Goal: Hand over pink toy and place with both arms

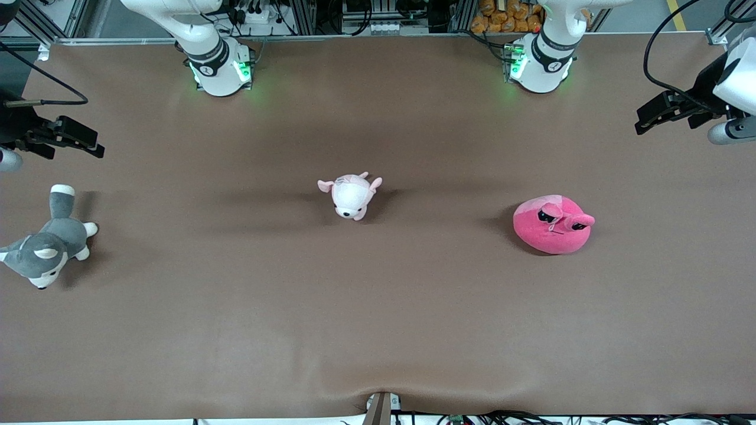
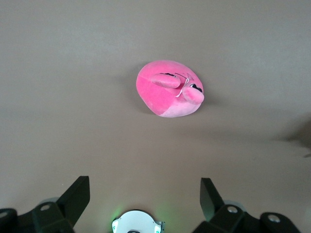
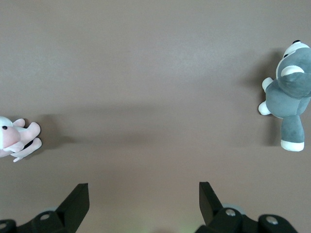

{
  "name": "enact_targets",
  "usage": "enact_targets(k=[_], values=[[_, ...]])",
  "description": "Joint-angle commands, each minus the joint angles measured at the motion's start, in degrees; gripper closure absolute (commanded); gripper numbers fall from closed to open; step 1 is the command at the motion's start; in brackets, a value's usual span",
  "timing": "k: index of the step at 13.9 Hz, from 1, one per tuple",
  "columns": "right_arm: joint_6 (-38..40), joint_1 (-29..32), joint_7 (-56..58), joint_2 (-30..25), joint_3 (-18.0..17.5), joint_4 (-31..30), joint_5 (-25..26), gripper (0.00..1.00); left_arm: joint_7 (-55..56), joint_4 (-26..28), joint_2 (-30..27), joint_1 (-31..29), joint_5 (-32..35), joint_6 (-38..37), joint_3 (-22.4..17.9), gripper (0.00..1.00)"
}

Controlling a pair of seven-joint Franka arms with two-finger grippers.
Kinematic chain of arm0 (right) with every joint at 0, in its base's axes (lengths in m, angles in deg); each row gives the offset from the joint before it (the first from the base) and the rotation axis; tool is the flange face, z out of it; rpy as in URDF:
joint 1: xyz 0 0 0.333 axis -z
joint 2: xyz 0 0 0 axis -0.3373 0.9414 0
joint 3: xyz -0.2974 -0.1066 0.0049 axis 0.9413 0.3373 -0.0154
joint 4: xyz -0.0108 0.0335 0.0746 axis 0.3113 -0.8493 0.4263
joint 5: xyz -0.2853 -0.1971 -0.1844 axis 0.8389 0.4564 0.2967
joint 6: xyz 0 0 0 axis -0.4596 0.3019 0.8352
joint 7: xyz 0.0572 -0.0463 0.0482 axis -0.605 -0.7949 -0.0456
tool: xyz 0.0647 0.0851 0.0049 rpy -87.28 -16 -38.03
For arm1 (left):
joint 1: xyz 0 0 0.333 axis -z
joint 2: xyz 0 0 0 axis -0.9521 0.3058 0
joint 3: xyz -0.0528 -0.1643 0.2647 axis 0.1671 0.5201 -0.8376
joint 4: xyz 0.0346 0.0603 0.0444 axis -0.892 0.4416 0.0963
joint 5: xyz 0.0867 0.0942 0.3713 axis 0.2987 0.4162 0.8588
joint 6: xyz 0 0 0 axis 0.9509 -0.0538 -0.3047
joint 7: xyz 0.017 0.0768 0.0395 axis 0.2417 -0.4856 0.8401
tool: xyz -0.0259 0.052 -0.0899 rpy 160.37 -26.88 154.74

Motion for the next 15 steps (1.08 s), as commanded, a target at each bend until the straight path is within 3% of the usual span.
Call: enact_targets(k=[1, 8, 15], values=[[0.6, 0.4, 0.0, -0.3, -0.5, 0.6, 0.9, 0.00, -1.1, -1.5, 0.6, 0.0, 0.5, -1.4, 0.2, 0.00], [0.6, 0.4, 0.0, -0.2, -0.5, 0.6, 0.9, 0.00, -0.6, -3.1, 2.0, -0.3, 1.4, -1.4, 0.1, 0.00], [0.6, 0.4, 0.0, -0.2, -0.5, 0.6, 0.9, 0.00, 0.3, -1.1, 1.9, -0.3, 0.5, -1.3, 0.2, 0.00]])
